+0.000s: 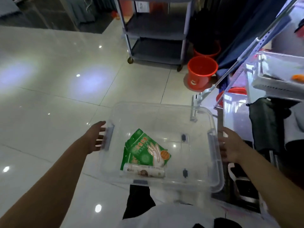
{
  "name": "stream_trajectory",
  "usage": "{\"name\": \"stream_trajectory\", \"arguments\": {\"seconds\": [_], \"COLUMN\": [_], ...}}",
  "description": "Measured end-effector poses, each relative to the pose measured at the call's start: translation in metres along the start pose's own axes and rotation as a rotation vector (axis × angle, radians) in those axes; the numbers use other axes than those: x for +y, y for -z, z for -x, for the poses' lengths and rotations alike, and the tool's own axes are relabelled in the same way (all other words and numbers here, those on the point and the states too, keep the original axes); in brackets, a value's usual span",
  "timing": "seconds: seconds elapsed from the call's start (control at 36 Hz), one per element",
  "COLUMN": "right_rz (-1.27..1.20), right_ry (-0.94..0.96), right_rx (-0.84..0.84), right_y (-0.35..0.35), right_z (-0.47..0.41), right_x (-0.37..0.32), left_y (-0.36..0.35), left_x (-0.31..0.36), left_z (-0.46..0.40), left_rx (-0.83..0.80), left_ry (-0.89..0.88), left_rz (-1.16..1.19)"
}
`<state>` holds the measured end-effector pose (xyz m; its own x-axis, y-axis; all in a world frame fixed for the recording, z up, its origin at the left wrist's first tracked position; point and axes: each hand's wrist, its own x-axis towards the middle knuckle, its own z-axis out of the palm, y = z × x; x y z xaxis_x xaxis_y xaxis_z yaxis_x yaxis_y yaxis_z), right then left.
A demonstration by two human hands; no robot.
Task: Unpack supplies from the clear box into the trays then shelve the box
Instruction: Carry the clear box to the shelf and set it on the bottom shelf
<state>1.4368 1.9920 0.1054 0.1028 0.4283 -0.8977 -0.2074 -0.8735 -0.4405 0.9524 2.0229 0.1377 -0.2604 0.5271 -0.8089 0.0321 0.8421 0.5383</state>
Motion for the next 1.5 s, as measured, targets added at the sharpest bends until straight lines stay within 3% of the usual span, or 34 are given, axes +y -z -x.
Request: {"name": "stream_trajectory", "arguments": {"seconds": [0.36, 0.53, 0.67, 0.94, 1.08, 1.39, 1.5], "right_rz": [-0.357, -0.623, -0.783, -1.045, -1.149, -1.510, -1.562], "right_ry": [0.052, 0.118, 0.125, 0.043, -0.043, -0.269, -0.367], "right_rx": [0.313, 0.421, 0.549, 0.670, 0.774, 1.115, 1.133], "right_y": [-0.050, -0.054, -0.048, -0.047, -0.063, -0.185, -0.224], "right_z": [-0.042, -0.039, -0.073, -0.117, -0.124, -0.163, -0.190], "right_x": [-0.122, -0.156, -0.183, -0.217, -0.218, -0.223, -0.216], "left_y": [-0.073, -0.162, -0.246, -0.377, -0.429, -0.552, -0.570], "left_x": [0.266, 0.396, 0.468, 0.532, 0.548, 0.530, 0.508], "left_z": [-0.185, -0.233, -0.260, -0.289, -0.309, -0.383, -0.390], "left_rx": [-0.303, -0.419, -0.477, -0.539, -0.662, -0.843, -0.865], "left_ry": [-0.046, -0.119, -0.206, -0.268, -0.226, -0.254, -0.311], "left_rz": [-0.221, -0.413, -0.619, -0.955, -1.097, -1.431, -1.528]}}
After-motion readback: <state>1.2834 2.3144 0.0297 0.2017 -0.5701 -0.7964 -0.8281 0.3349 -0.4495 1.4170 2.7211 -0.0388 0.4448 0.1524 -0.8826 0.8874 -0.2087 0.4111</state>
